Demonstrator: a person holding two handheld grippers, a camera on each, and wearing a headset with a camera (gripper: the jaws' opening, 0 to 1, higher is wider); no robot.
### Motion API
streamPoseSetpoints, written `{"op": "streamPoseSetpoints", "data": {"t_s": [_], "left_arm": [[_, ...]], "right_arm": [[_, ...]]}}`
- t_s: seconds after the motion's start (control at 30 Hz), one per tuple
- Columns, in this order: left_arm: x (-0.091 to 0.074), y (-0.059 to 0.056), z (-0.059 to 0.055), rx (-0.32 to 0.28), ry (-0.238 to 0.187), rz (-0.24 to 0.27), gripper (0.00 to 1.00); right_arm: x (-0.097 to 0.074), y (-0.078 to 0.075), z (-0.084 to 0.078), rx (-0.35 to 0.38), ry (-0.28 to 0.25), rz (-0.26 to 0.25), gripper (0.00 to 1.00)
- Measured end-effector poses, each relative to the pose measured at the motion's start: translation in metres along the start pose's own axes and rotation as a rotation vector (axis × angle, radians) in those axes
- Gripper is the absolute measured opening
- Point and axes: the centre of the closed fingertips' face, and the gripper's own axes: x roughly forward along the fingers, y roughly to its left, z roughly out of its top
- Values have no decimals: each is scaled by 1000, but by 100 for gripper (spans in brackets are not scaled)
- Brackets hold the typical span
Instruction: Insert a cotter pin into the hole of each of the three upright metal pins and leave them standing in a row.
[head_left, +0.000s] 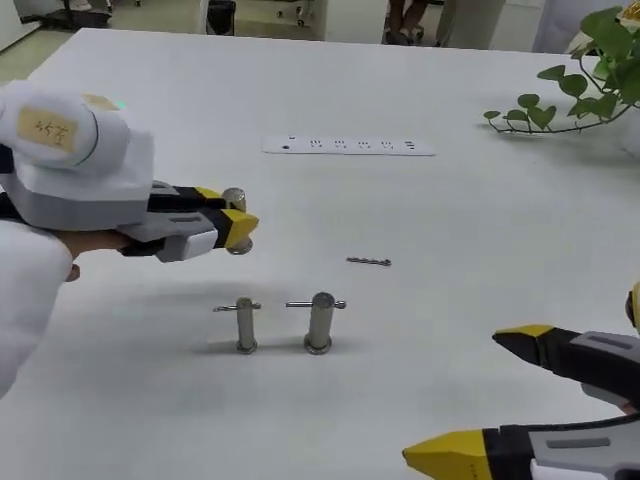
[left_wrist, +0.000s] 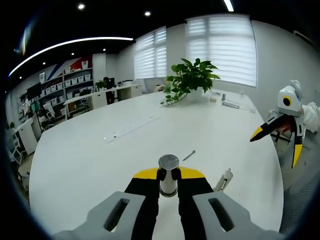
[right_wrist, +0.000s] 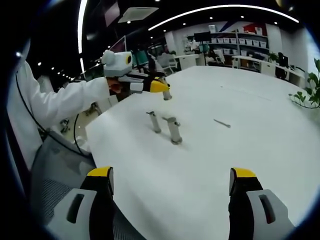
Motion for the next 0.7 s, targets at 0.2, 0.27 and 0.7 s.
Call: {"op": "streamPoseSetpoints", "data": {"t_s": [0.2, 0.27, 0.7], "left_arm": [[-14, -22, 14, 48, -17, -36, 9], [-18, -30, 16, 68, -20, -47, 9], [-30, -89, 15, 98, -18, -168, 9]], "right_arm": [[-2, 1, 5, -13, -10, -1, 95], [-2, 1, 6, -17, -15, -2, 95], [-4, 6, 9, -35, -27, 1, 95]]}}
